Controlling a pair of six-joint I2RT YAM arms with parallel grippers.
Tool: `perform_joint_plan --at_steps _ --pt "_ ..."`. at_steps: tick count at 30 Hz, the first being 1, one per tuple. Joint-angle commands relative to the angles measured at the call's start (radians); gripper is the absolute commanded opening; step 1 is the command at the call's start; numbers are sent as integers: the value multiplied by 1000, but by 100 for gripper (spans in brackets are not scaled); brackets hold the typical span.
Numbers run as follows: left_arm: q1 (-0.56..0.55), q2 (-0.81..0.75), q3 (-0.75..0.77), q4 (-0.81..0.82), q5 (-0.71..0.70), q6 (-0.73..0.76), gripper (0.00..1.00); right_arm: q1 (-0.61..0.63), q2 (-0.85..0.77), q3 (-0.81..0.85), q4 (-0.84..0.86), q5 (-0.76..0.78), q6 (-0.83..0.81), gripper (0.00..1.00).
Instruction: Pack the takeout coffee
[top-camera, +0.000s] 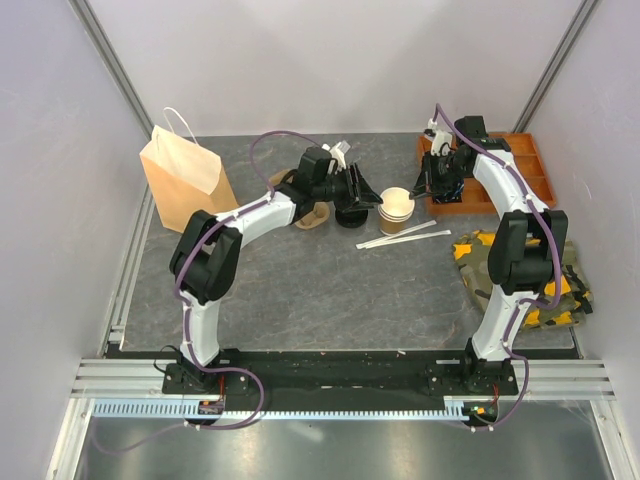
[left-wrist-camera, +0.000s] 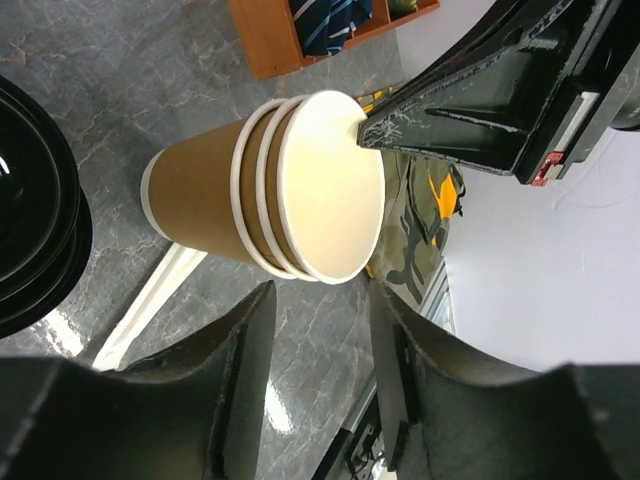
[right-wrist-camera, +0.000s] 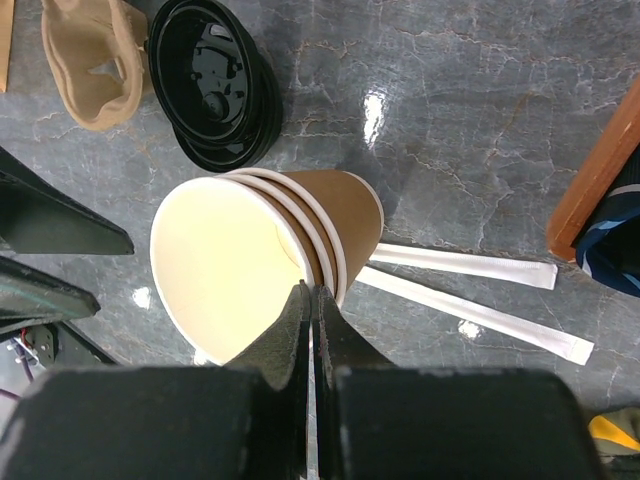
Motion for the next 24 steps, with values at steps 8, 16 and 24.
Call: perform_joint_plan --at_steps 8,16,24 --pt "-3 41 44 96 27 -92 40 1 -38 -2 19 -56 13 0" --pt "-3 61 49 103 18 -99 41 1 -35 -3 20 -83 19 0" --pt "4 52 15 163 59 -153 40 1 -38 -5 20 -54 15 0"
